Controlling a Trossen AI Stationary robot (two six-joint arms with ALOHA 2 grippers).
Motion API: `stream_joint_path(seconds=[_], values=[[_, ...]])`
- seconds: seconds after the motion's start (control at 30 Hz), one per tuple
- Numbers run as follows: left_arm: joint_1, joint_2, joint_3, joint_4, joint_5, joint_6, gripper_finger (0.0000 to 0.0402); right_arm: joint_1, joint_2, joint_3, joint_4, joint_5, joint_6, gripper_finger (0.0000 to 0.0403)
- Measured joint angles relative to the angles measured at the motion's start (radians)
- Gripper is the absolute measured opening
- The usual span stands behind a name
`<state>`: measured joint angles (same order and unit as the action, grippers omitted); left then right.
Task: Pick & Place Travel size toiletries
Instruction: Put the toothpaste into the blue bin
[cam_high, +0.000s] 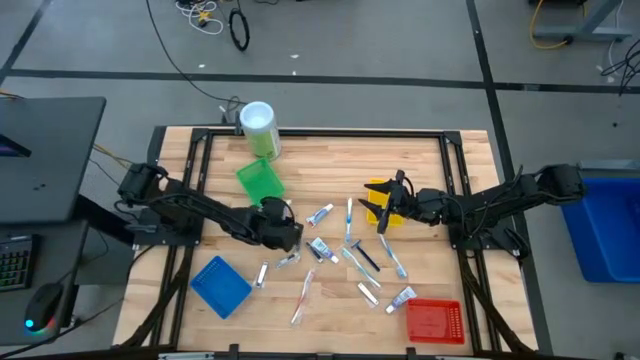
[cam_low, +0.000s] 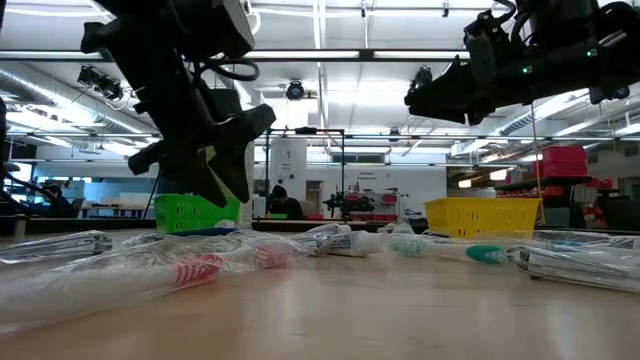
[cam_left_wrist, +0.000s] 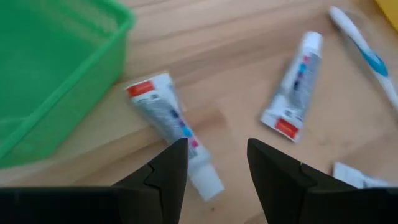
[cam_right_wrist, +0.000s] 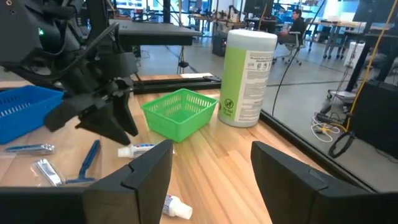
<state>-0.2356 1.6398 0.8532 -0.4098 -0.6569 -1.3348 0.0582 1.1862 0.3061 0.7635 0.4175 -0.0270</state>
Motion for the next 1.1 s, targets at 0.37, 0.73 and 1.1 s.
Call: stream_joint_path(seconds=[0.37, 0.73, 1.1], values=[[0.006, -0.001, -0.044, 0.092, -0.022, -0.072, 0.0173, -0.022, 0.0, 0.0, 0.009, 0.0, -0.052, 0.0215], [0.013, 0.02, -0.047, 0.113, -0.04, -0.056, 0.0173, -0.039, 0.0, 0.0, 0.011, -0.001, -0.033, 0.0224], [0.024, 0.097, -0.045, 0.097, -0.041, -0.075, 0.0168, -0.039, 0.0, -0.001, 0.008, -0.001, -0.033, 0.0217]])
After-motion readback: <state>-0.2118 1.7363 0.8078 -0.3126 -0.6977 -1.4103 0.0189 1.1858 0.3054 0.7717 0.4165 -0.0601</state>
